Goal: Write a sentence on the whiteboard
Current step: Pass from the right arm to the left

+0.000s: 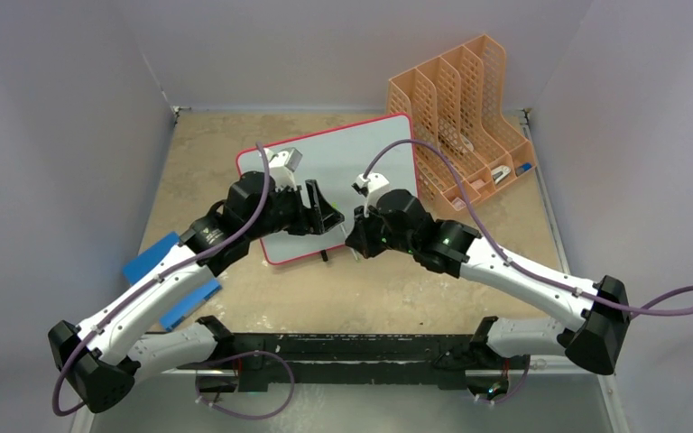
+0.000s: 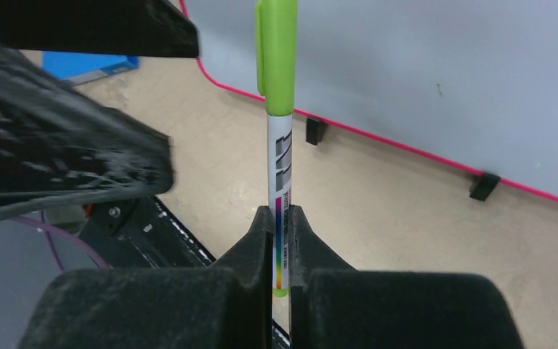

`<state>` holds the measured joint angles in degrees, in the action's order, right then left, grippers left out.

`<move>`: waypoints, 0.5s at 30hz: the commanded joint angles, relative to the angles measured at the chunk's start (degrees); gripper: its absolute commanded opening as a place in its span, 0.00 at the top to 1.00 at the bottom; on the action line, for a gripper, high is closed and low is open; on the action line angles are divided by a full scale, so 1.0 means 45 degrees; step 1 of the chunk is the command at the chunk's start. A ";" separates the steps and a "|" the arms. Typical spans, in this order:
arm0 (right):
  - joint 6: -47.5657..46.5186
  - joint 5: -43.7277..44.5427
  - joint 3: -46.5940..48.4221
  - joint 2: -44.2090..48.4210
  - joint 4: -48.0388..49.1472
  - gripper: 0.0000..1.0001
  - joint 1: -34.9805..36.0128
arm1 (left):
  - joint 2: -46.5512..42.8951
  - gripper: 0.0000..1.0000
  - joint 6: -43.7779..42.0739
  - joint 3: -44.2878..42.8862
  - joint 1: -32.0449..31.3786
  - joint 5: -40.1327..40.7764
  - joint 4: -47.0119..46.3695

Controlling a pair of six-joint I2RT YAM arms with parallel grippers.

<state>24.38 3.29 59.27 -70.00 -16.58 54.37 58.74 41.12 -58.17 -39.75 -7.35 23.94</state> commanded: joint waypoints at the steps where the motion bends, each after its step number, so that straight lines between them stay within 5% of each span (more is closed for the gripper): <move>1: -0.0472 -0.0617 0.0421 0.0338 0.1486 1.00 0.0215 | -0.0146 0.33 0.1190 0.0265 0.0096 -0.0347 -0.1525; 15: -0.0578 -0.1472 -0.0326 0.0694 0.3008 1.00 0.0318 | -0.0282 0.54 0.2563 0.1324 0.1417 -0.1144 -0.2600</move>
<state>22.85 -1.34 58.50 -68.05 -6.98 55.51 58.67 49.65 -53.52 -36.01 -8.69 17.56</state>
